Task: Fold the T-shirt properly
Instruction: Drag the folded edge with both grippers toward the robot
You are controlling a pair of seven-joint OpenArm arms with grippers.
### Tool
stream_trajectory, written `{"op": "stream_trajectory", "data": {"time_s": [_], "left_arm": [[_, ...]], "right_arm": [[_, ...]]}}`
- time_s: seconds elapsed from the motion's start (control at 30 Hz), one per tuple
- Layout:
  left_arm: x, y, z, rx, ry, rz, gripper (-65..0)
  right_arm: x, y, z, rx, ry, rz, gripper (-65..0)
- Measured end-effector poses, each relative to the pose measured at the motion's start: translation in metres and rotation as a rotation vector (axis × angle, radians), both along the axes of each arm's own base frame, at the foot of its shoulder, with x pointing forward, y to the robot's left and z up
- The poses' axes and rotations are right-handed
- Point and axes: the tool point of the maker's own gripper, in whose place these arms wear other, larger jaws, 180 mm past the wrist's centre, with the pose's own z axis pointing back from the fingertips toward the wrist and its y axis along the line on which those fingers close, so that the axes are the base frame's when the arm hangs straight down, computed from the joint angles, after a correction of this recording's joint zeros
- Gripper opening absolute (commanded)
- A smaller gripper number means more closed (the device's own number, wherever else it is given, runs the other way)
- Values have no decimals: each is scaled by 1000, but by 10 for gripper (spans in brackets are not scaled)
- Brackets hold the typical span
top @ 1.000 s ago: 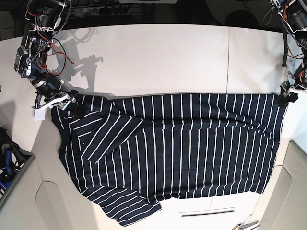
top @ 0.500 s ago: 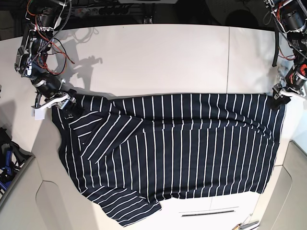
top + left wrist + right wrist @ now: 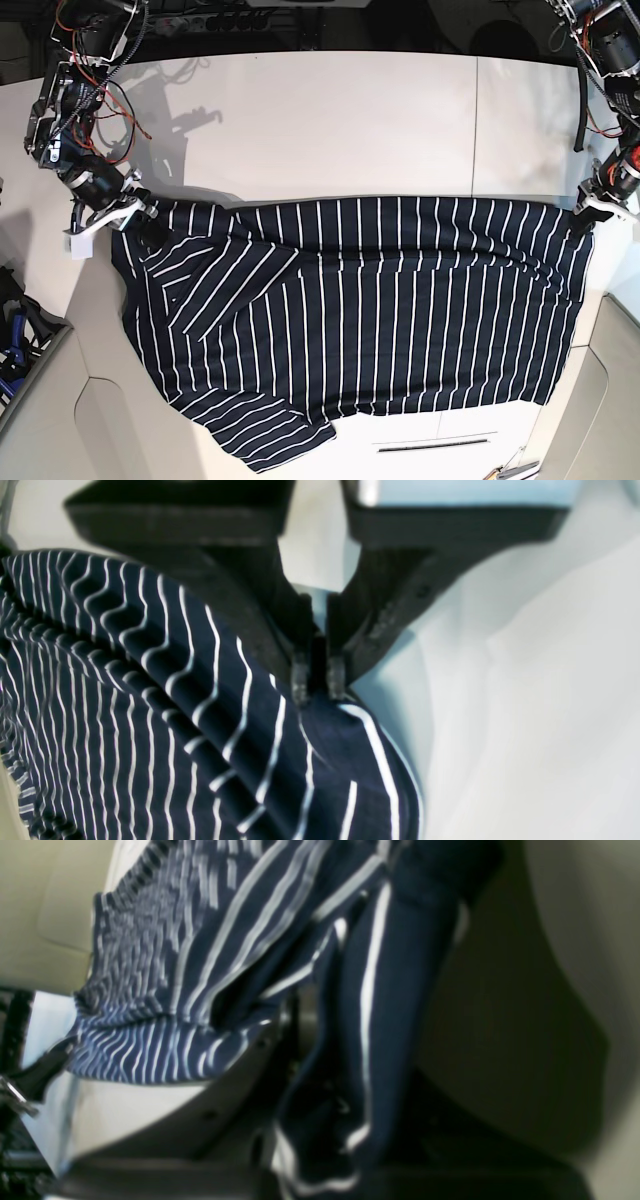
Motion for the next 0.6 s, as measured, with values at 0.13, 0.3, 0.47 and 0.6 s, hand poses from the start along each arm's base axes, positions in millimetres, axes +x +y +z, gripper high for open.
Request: {"op": "stream_trajectory", "data": {"time_s": [0.13, 0.3, 0.47, 0.6], "left_arm": [[3, -2, 16, 2, -18, -31, -650], [-1, -5, 27, 37, -31, -62, -650], [-15, 0, 24, 49, -8, -52, -650], [-33, 7, 19, 17, 9, -22, -650]], "right_arm": [[2, -3, 24, -52, -42, 29, -650], [-1, -5, 34, -81, -40, 70, -650], [-9, -11, 30, -84, -10, 75, -650], [-27, -18, 23, -60, 14, 63, -650]]}}
